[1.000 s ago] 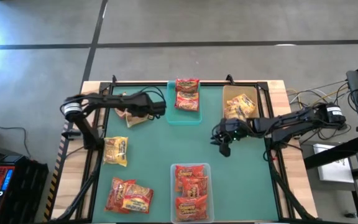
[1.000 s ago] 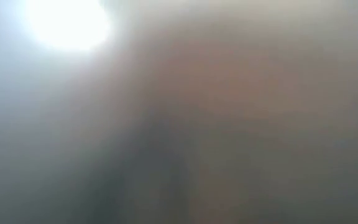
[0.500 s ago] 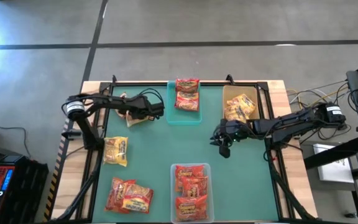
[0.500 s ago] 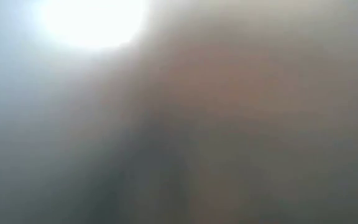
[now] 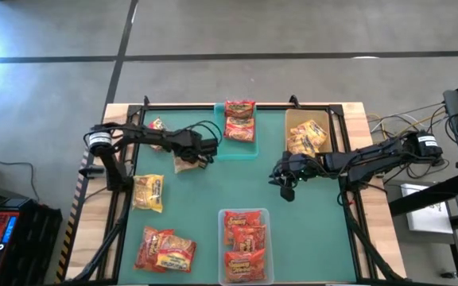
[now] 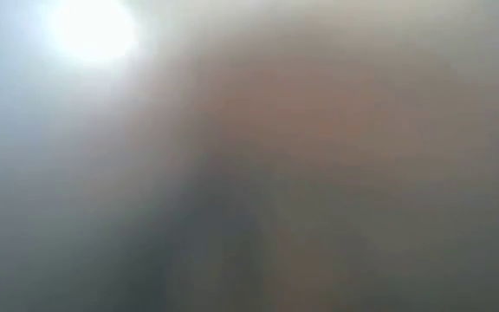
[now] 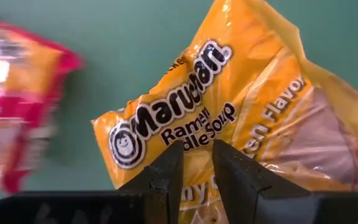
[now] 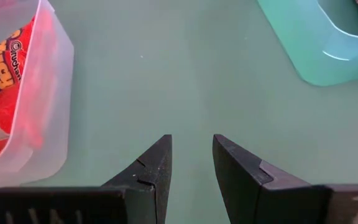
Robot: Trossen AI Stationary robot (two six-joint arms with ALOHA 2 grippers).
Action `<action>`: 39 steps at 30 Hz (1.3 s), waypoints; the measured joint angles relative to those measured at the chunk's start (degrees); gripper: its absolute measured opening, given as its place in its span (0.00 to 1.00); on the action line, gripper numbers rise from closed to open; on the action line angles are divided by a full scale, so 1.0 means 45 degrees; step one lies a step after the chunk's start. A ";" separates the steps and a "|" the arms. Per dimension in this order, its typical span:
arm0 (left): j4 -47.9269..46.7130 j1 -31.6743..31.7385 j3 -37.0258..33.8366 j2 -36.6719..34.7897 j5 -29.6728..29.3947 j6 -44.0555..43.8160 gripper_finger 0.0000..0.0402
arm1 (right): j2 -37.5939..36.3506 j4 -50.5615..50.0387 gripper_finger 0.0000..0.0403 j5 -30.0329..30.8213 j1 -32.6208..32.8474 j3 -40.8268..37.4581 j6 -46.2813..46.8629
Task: Sort Maruchan noodles
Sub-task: Put the top yellow noodle pack into the transparent orange bin
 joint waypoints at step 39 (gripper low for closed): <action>-0.3737 -0.4128 0.2366 0.0806 0.0663 -0.2288 0.19 | 0.0000 0.0387 0.26 0.0025 0.0000 -0.0171 -0.0508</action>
